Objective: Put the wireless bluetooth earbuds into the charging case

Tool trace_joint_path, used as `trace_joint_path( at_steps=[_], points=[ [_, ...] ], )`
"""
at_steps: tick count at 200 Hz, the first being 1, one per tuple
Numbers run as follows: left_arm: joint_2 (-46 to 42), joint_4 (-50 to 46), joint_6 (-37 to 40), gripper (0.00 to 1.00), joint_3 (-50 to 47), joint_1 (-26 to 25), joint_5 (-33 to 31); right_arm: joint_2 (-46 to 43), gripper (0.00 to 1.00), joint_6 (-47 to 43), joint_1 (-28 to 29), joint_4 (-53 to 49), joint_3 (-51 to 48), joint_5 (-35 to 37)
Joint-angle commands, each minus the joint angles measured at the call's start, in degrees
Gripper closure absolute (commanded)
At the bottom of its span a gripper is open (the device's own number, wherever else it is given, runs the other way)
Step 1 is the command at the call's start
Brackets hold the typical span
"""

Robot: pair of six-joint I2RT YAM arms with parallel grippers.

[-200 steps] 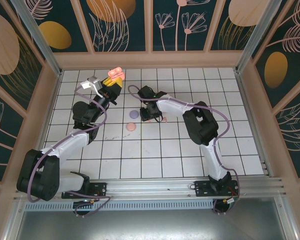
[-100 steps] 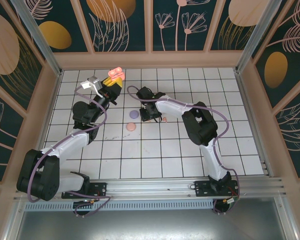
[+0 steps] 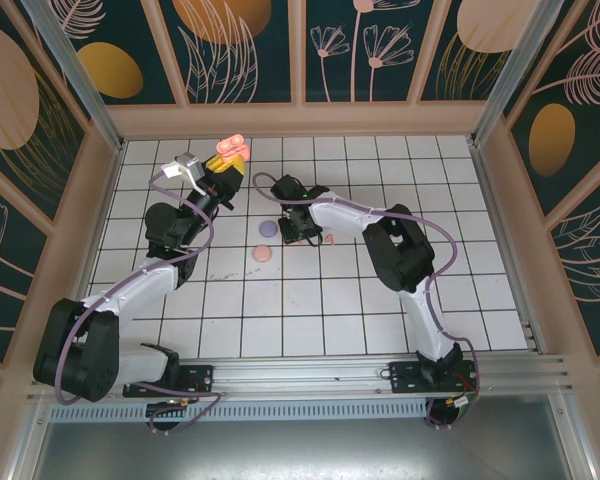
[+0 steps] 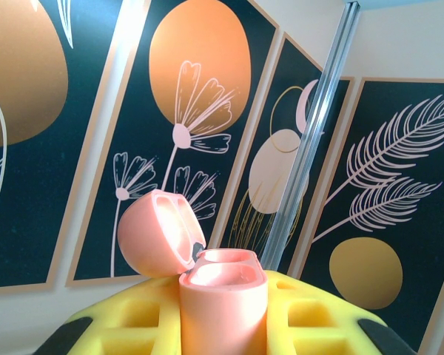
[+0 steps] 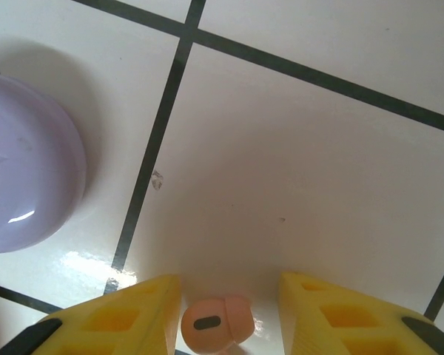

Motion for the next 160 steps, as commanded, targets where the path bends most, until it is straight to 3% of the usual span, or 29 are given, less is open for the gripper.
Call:
trace_joint_path(
  at_steps=[1,160],
  points=[
    [-0.83,1.12,-0.70,1.00,0.03,-0.31,0.27,1.08,0.60,1.14,0.83,-2.90,0.61,0.21],
    [-0.52,1.17,-0.90,1.00,0.12,-0.25,0.10,0.99,0.69,1.79,1.41,-2.79,0.17,0.21]
  ],
)
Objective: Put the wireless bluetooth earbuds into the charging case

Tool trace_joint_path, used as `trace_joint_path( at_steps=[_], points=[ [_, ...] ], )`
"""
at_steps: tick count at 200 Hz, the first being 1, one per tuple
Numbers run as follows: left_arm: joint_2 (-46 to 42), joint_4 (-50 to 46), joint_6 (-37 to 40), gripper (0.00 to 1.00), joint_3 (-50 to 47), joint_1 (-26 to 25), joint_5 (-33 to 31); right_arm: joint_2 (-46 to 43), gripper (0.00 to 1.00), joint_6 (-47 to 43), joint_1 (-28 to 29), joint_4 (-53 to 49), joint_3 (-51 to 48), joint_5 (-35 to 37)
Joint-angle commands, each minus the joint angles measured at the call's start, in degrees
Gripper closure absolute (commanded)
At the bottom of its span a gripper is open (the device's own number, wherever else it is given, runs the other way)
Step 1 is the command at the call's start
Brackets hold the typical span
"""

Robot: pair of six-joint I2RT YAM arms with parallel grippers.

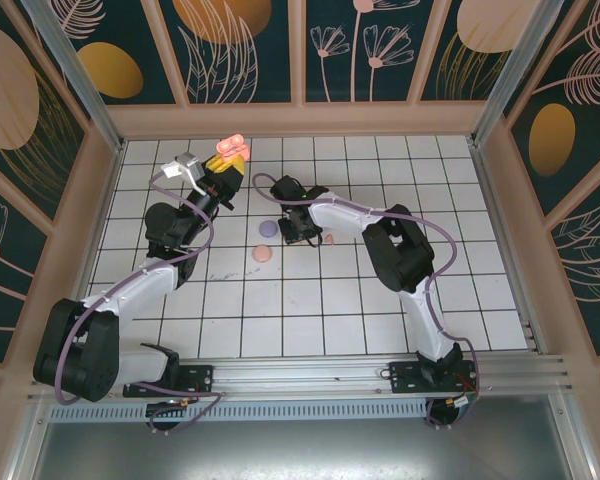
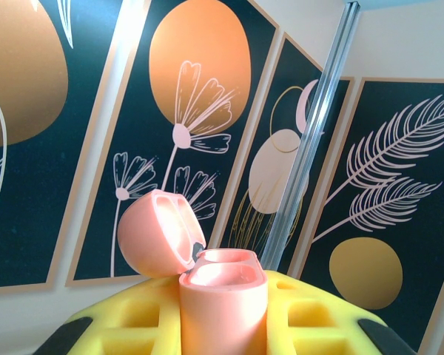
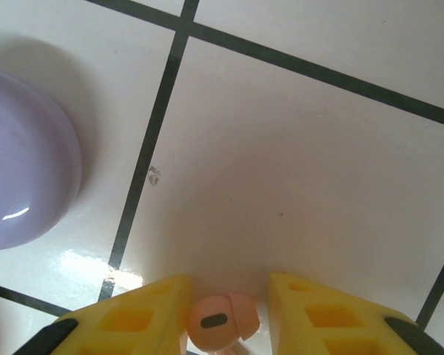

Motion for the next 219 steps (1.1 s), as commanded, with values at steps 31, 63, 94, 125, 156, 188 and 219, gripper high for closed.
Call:
trace_joint_path(
  at_steps=[31,63,94,125,156,188,219],
  points=[
    [-0.36,1.17,-1.05,1.00,0.21,-0.25,0.09,0.64,0.71,1.58,1.25,-2.10,-0.13,-0.43],
    [-0.26,1.17,-1.06,1.00,0.12,-0.32,-0.09,-0.36,0.72,1.91,1.23,-1.50,-0.91,-0.19],
    [-0.01,1.20,-1.06,1.00,0.21,-0.31,-0.17,-1.37,0.73,2.07,1.21,-1.05,-1.67,0.52],
    [0.18,1.51,-0.63,1.00,0.16,-0.24,-0.17,-3.05,0.74,2.22,0.92,-0.27,-2.76,1.06],
    [0.07,2.69,0.49,1.00,-0.29,-0.24,-0.22,-5.12,0.75,2.42,0.28,0.58,-3.91,1.31],
    [0.19,3.47,1.40,1.00,-0.67,-0.35,-0.18,-7.59,0.75,2.75,-0.89,1.67,-5.33,1.16],
    [0.83,2.76,2.25,1.00,-0.32,-0.61,0.09,-10.85,0.76,3.19,-2.50,3.10,-7.17,0.72]
  ],
)
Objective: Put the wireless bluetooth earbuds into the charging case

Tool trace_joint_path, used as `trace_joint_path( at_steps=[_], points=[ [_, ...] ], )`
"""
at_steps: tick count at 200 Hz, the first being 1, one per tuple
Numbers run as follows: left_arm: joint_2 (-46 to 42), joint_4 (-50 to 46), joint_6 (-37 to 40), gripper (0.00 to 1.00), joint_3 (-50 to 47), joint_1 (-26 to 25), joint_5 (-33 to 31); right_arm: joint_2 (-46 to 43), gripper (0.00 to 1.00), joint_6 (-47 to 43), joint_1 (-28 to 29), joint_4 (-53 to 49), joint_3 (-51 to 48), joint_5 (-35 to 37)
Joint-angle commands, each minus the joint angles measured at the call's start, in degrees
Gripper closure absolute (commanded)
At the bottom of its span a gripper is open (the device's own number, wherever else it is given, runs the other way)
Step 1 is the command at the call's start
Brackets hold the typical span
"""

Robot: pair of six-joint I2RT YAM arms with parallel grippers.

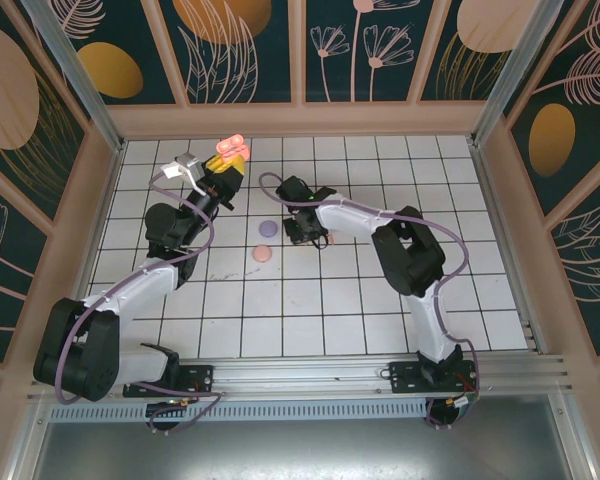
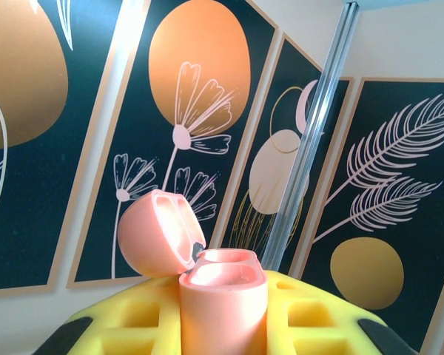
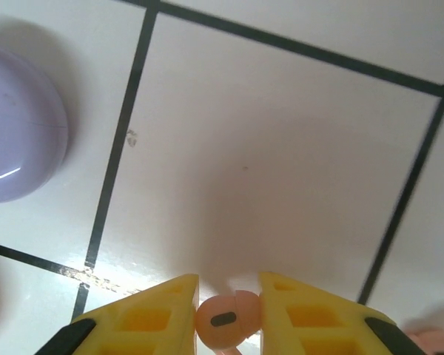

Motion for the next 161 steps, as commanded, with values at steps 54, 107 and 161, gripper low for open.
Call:
trace_joint_path(
  at_steps=[54,107,161],
  points=[
    [2.13,1.97,5.46,1.00,-0.32,-2.36,0.54,-11.99,0.76,1.85,-5.09,3.47,-3.98,-0.94],
    [3.72,2.74,13.70,1.00,-2.31,-6.02,1.87,-19.05,0.77,2.58,-8.51,4.43,-4.76,-3.01],
    [5.78,6.15,18.57,1.00,-5.29,-8.12,0.55,-25.49,0.77,3.46,-9.59,4.68,-3.19,-3.58]
  ],
)
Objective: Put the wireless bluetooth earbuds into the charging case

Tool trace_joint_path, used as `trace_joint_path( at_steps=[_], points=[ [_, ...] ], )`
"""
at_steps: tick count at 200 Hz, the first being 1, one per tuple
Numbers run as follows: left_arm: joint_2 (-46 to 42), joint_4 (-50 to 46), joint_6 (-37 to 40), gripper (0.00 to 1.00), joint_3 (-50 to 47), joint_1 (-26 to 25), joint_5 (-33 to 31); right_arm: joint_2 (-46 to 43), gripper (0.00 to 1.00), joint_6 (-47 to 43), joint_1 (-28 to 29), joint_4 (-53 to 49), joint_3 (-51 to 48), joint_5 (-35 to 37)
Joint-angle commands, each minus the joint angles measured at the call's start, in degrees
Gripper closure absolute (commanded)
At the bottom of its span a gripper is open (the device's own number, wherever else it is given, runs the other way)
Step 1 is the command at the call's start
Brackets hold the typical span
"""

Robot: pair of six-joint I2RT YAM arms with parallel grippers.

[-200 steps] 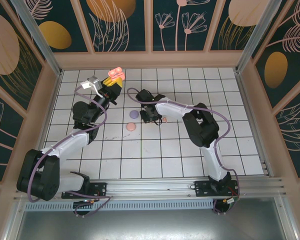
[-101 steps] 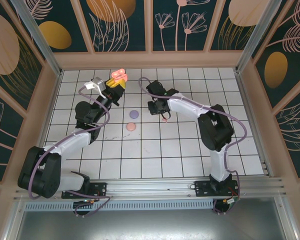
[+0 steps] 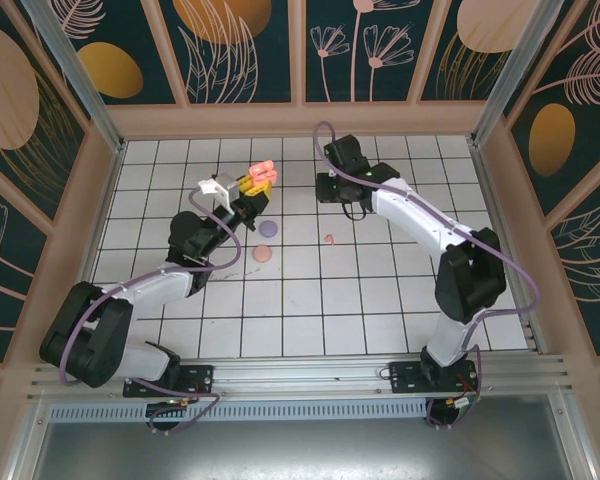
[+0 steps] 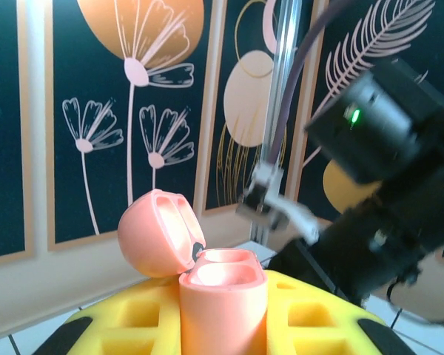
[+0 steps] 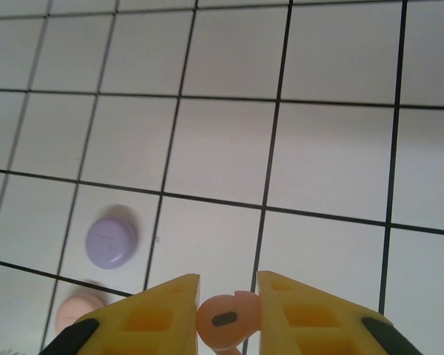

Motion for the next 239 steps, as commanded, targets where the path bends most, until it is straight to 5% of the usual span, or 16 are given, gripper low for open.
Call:
trace_joint_path(
  at_steps=[1,101,239],
  points=[
    [0.87,5.01,4.06,1.00,-1.27,-0.54,-0.13,-4.10,0.77,1.23,-0.30,0.94,1.06,-0.81],
    [4.48,12.37,8.82,1.00,-2.41,-2.29,2.60,-14.66,0.76,2.94,0.95,8.99,1.70,-6.41],
    [14.56,28.08,5.08,1.00,4.40,-5.38,0.25,-27.09,0.74,8.24,5.20,38.04,-15.27,-15.84]
  ],
)
